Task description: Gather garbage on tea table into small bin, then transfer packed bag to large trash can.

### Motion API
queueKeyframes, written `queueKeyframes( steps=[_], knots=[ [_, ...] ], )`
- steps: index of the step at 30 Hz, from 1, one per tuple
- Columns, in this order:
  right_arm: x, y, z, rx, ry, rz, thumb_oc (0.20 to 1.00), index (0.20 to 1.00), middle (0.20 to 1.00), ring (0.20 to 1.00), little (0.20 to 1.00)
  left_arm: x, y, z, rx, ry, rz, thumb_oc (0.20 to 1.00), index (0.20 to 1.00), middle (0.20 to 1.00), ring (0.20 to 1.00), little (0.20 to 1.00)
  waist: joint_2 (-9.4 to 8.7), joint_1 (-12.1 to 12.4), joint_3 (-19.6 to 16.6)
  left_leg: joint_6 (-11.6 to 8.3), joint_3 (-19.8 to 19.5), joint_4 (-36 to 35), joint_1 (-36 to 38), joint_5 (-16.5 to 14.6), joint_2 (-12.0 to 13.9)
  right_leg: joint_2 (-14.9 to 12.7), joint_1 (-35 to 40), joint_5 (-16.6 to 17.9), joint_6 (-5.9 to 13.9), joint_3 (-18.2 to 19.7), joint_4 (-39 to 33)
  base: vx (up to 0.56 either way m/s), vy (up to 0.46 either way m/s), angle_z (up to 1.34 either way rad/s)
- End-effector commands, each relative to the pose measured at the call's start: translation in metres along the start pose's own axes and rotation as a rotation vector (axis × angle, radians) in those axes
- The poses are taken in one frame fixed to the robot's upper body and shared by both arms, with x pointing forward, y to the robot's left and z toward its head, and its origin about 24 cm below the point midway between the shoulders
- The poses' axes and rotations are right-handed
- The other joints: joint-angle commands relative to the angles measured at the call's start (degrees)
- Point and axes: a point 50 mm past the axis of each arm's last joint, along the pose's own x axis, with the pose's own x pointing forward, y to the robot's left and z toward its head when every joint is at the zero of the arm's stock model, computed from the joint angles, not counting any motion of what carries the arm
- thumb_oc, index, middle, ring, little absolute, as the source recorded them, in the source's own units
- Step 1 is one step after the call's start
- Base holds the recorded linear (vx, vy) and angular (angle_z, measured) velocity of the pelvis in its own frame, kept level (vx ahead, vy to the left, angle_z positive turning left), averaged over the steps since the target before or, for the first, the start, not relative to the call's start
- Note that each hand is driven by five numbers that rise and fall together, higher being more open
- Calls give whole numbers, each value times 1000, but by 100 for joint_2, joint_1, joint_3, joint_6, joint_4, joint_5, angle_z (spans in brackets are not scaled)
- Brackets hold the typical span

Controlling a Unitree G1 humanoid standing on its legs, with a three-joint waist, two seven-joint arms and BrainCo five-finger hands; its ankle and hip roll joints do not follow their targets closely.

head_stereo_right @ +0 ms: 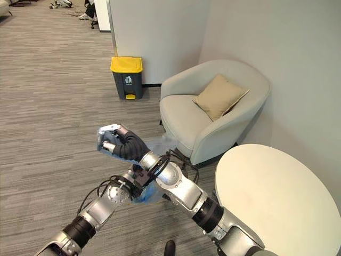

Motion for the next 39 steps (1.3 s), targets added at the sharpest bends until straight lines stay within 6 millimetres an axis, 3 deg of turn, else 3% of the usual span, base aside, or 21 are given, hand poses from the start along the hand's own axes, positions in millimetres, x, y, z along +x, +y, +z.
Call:
queueKeyframes(
  steps=[1, 10, 14, 15, 17, 26, 35, 38, 39],
  knots=[
    [35, 20, 60, 67, -306, 99, 200, 200, 200, 200, 200, 29, 4, 35, -26, -132, 54, 200, 200, 200, 200, 200, 9, -55, 33, 20, -131, -47, -114, -363, -4, -155, 674, -1330, 515, 186, 215, 0, 0, 0],
    [31, 16, 52, 2, -259, 113, 200, 200, 200, 200, 200, 28, 28, 45, -84, -190, 140, 200, 200, 200, 200, 200, 54, -79, 1, 23, -131, -54, -47, -379, -5, -169, 726, -1331, 515, 184, 199, 4, 1, 0],
    [21, 2, 47, -168, -220, 81, 200, 200, 200, 200, 200, 18, 37, 41, -124, -192, 180, 200, 200, 200, 200, 200, 64, -81, -25, 26, -141, -57, -19, -390, -8, -169, 763, -1333, 523, 184, 168, 0, 0, 0],
    [18, -1, 45, -210, -209, 75, 416, 416, 416, 416, 416, 15, 39, 40, -132, -194, 191, 200, 200, 200, 200, 200, 67, -80, -24, 28, -144, -57, -18, -392, -7, -171, 768, -1332, 527, 182, 165, 0, 0, 0],
    [9, -13, 45, -362, -192, 41, 1000, 1000, 1000, 1000, 1000, 7, 46, 34, -160, -187, 223, 200, 200, 200, 200, 200, 74, -74, -38, 33, -155, -57, -10, -398, -10, -171, 785, -1329, 536, 184, 154, 0, 0, 0],
    [-18, -42, 51, -755, -153, -38, 1000, 1000, 1000, 1000, 1000, -24, 65, 11, -170, -130, 311, 200, 200, 200, 200, 200, 116, -56, -57, 41, -167, -56, 15, -406, -9, -185, 838, -1333, 558, 173, 111, 0, 0, 0],
    [-67, -79, 31, -758, 39, -219, 1000, 1000, 1000, 1000, 1000, -63, 78, -31, -201, 45, 381, 200, 200, 200, 200, 200, 163, -76, -68, 43, -171, -56, 20, -392, -26, -187, 847, -1321, 580, 154, 93, 0, 0, 0],
    [-117, -99, 2, -665, 257, -348, 1000, 1000, 1000, 1000, 1000, -88, 80, -58, -235, 168, 395, 200, 200, 200, 200, 200, 188, -104, -46, 42, -178, -49, 17, -379, -28, -194, 850, -1323, 599, 119, 104, 0, 0, 0],
    [-146, -104, -12, -601, 369, -412, 1000, 1000, 1000, 1000, 1000, -104, 83, -71, -242, 230, 399, 200, 200, 200, 200, 200, 202, -117, -31, 41, -187, -44, 13, -377, -33, -196, 848, -1331, 602, 106, 116, -8, -16, 3]
  ],
)
